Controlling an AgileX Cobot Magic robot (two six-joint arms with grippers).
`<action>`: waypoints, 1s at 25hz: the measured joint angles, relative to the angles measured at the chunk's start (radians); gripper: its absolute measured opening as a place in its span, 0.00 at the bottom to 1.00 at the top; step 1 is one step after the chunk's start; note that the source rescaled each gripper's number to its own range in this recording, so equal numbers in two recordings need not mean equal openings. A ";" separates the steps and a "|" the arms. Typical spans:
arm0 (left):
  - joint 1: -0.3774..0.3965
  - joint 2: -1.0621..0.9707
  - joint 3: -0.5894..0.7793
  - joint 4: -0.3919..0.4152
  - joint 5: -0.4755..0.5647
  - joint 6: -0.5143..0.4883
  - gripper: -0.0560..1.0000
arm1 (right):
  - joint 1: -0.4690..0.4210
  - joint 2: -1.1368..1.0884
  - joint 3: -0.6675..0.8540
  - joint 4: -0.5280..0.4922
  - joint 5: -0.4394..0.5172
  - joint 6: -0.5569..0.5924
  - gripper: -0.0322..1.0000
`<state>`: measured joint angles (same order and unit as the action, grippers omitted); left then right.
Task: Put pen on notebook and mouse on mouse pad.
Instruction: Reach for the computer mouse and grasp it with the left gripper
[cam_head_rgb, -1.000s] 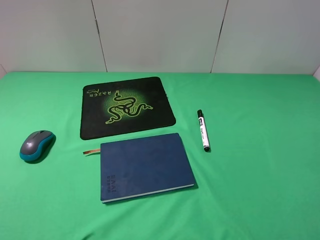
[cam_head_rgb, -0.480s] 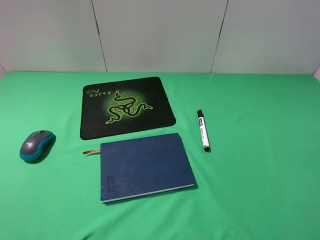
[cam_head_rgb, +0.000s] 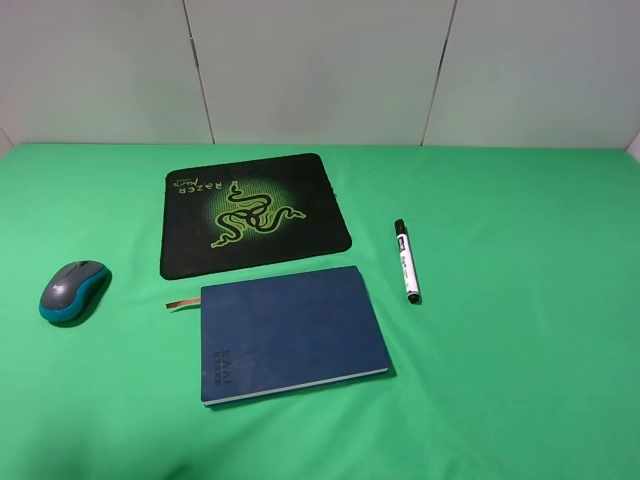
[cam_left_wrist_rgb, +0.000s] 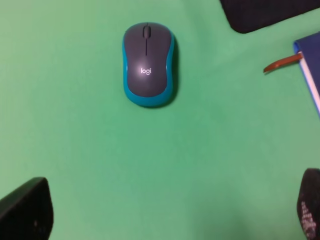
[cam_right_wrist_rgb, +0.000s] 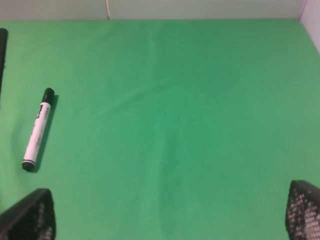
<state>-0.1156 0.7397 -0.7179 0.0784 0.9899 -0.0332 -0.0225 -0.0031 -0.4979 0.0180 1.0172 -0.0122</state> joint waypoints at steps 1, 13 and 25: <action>0.000 0.030 0.000 0.000 -0.017 -0.008 0.94 | 0.000 0.000 0.000 0.000 0.000 0.000 1.00; 0.000 0.382 -0.003 0.021 -0.211 -0.033 0.99 | 0.000 0.000 0.000 0.000 0.000 0.000 1.00; 0.114 0.634 -0.003 0.037 -0.366 0.006 1.00 | 0.000 0.000 0.000 0.000 0.000 0.000 1.00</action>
<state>-0.0016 1.3733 -0.7206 0.1150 0.6237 -0.0271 -0.0225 -0.0031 -0.4979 0.0180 1.0172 -0.0122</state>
